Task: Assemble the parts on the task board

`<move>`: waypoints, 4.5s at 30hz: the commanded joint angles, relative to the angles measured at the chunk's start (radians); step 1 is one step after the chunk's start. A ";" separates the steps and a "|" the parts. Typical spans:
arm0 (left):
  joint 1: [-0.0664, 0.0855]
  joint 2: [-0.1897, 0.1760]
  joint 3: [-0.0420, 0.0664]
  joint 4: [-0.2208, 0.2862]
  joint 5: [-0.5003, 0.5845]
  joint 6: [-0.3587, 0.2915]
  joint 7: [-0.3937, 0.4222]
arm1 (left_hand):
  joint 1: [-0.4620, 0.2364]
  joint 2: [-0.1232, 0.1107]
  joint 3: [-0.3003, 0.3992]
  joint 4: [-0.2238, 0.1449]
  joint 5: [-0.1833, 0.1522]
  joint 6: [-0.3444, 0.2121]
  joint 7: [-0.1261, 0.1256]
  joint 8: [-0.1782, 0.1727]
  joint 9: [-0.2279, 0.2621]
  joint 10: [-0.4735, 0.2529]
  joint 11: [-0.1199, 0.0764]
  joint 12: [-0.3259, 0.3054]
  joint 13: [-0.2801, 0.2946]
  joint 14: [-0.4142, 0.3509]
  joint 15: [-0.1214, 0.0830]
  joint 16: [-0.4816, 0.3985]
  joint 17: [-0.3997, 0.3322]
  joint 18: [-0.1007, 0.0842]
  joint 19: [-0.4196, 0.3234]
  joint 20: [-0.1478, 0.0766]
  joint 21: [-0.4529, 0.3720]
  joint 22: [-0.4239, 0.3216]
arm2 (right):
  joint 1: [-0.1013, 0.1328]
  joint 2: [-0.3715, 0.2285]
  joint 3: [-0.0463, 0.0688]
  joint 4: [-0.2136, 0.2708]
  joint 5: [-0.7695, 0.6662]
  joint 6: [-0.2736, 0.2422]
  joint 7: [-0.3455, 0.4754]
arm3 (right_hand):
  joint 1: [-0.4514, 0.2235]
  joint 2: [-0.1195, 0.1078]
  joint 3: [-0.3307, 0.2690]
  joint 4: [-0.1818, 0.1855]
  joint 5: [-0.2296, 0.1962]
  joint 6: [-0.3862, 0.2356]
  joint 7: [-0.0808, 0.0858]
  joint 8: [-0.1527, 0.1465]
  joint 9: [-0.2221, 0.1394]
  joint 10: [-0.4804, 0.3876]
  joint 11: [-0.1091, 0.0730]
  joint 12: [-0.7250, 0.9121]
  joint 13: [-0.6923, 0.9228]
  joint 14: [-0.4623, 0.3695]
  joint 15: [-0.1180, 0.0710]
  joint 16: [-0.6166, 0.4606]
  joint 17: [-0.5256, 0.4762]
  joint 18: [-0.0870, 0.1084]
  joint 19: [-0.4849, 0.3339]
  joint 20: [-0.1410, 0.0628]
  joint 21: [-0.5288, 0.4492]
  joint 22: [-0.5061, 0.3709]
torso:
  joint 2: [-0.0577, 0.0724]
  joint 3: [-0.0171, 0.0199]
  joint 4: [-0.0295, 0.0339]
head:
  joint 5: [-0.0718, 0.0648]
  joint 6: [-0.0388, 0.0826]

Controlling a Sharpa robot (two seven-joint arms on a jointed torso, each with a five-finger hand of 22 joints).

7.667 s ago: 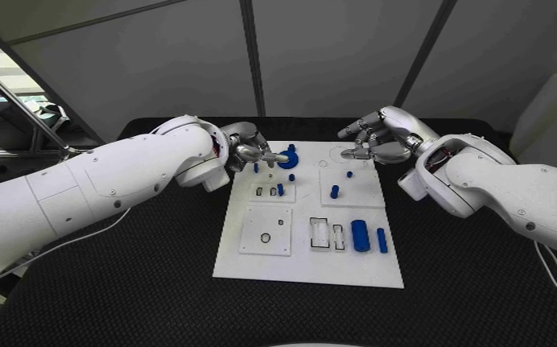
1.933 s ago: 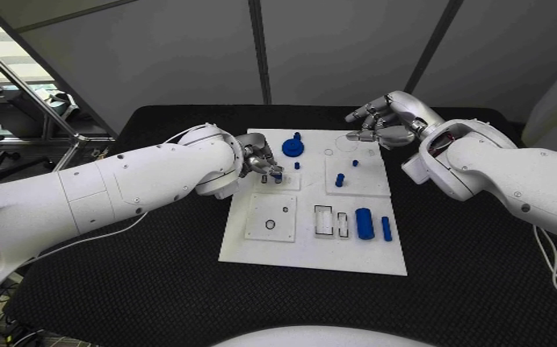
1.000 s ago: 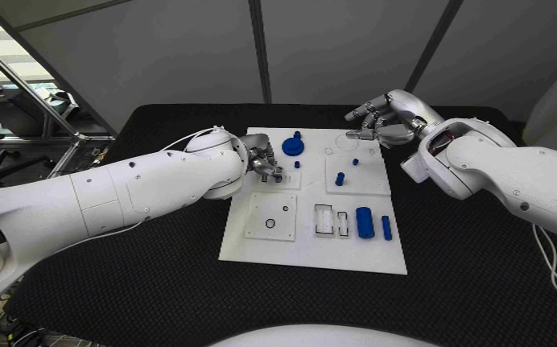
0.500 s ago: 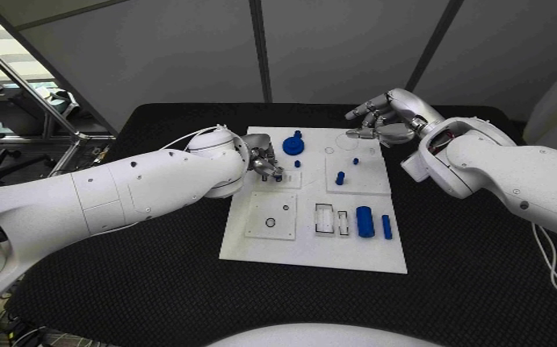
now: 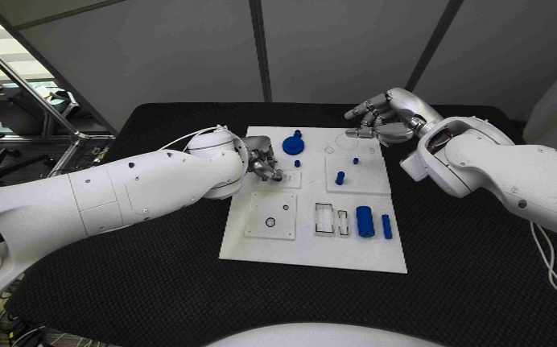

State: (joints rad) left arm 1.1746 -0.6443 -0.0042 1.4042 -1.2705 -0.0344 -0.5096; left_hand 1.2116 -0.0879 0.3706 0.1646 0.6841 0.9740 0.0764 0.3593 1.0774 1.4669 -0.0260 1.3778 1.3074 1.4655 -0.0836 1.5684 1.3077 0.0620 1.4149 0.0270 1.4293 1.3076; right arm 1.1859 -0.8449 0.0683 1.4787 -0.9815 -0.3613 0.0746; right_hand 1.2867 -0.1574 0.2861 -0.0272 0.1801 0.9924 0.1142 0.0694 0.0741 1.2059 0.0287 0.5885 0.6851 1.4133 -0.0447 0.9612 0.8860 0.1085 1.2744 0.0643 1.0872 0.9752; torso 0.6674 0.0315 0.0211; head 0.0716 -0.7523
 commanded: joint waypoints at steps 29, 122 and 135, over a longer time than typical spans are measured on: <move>-0.002 0.019 -0.002 -0.034 0.012 0.043 -0.021 | -0.146 -0.008 0.042 -0.011 -0.361 0.072 -0.063 0.002 0.045 0.044 -0.022 0.015 0.192 0.105 -0.017 0.002 0.263 -0.011 0.017 -0.011 0.012 0.065 | 0.002 0.002 0.001 -0.001 0.005 -0.002 0.012 | -0.014 -0.001 0.000 0.005 0.008 0.007 -0.002 -0.004 -0.002 0.003 -0.002 0.005 -0.002 0.005 -0.001 -0.008 -0.002 0.019 0.007 0.001 -0.008 -0.006 | 0.001 0.0007 -0.0013 | -0.002 -0.005; 0.075 0.179 0.098 -0.472 0.076 0.272 0.032 | -0.116 -0.011 -0.159 0.127 -0.619 0.050 -0.018 -0.168 -0.090 -0.008 0.015 -0.095 0.155 0.102 0.014 -0.009 0.253 0.010 -0.037 0.017 -0.067 -0.007 | 0.001 0.026 0.001 -0.037 0.006 0.003 0.015 | -0.018 -0.001 -0.001 0.007 0.009 0.006 -0.001 -0.004 -0.002 0.002 -0.002 0.006 -0.003 0.005 0.000 -0.011 -0.003 0.019 0.007 0.001 -0.012 -0.009 | 0.001 -0.0003 -0.0011 | -0.003 0.001; 0.072 0.200 0.095 -0.492 0.076 0.298 0.036 | -0.117 -0.010 -0.168 0.122 -0.632 0.059 -0.021 -0.169 -0.100 -0.008 0.014 -0.095 0.155 0.103 0.014 -0.004 0.257 0.009 -0.034 0.017 -0.067 -0.004 | 0.001 0.030 0.001 -0.040 0.006 0.004 0.016 | -0.021 0.000 -0.001 0.007 0.009 0.005 -0.001 -0.005 -0.002 0.002 -0.002 0.007 -0.004 0.005 0.000 -0.014 -0.003 0.019 0.008 0.001 -0.014 -0.010 | 0.000 0.0005 -0.0008 | -0.002 -0.004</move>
State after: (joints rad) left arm 1.2457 -0.4464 0.0904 0.9150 -1.1971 0.2386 -0.4838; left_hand 1.0951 -0.0997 0.2040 0.2895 0.0560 1.0275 0.0552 0.1946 0.9782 1.4598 -0.0155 1.2819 1.3076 1.4671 -0.0751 1.5609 1.3077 0.0621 1.3770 0.0431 1.3657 1.3027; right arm 1.1855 -0.8155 0.0680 1.4383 -0.9784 -0.3602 0.0794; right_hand 1.2788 -0.1576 0.2860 -0.0273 0.1833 0.9925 0.1142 0.0694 0.0737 1.2059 0.0286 0.5923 0.6823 1.4133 -0.0447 0.9528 0.8842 0.1085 1.2744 0.0643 1.0793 0.9661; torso 0.6678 0.0318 0.0198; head 0.0698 -0.7551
